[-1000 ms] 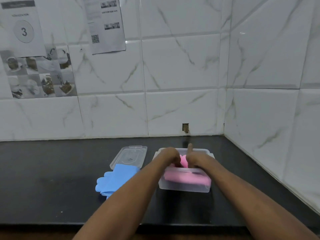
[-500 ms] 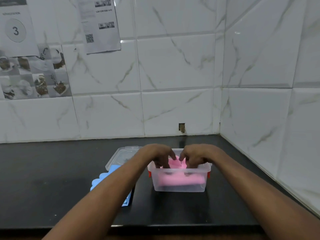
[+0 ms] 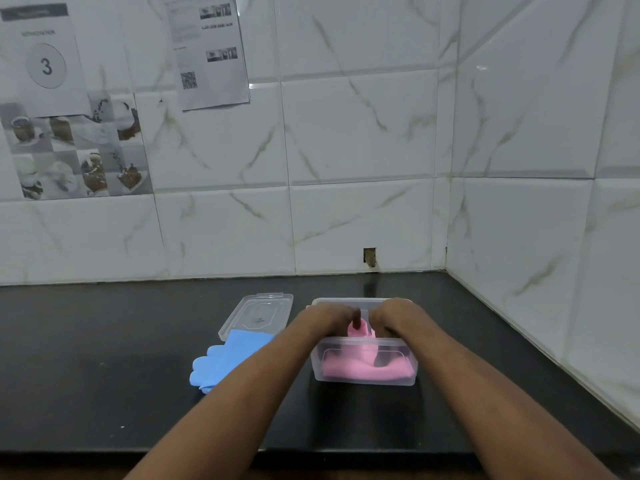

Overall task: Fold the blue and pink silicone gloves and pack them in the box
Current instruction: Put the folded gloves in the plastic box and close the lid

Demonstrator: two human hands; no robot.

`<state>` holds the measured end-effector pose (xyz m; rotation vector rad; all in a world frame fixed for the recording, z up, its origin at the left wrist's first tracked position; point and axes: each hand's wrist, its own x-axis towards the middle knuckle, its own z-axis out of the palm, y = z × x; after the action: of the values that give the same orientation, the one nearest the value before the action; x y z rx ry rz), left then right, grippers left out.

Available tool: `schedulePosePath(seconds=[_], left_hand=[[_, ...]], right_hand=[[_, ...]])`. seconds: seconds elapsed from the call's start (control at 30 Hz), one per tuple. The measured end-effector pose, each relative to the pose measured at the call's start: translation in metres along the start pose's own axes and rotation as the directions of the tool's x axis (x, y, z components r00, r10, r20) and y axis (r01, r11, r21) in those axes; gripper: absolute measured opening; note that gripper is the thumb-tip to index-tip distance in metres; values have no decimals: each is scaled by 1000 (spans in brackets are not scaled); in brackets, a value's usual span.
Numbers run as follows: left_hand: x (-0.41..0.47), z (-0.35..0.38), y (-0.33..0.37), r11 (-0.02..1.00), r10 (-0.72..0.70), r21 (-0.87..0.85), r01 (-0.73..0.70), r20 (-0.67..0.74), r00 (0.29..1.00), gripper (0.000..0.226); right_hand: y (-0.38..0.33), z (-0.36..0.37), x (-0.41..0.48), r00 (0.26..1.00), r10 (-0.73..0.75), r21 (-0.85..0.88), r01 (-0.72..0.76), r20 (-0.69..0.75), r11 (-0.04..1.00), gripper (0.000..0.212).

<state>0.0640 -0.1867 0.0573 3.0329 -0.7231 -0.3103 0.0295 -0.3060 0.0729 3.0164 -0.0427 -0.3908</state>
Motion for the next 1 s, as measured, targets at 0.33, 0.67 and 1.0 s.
schedulePosePath(seconds=[0.33, 0.67, 1.0], left_hand=[[0, -6, 6, 997, -58, -54, 59, 14, 998, 44], [4, -3, 8, 995, -104, -13, 103, -111, 988, 40], [-15, -9, 16, 992, -126, -61, 111, -377, 918, 22]], right_hand=[[2, -13, -2, 999, 20, -35, -22, -45, 999, 38], [5, -1, 13, 995, 39, -89, -31, 94, 996, 44], [1, -9, 5, 995, 37, -99, -27, 95, 995, 38]])
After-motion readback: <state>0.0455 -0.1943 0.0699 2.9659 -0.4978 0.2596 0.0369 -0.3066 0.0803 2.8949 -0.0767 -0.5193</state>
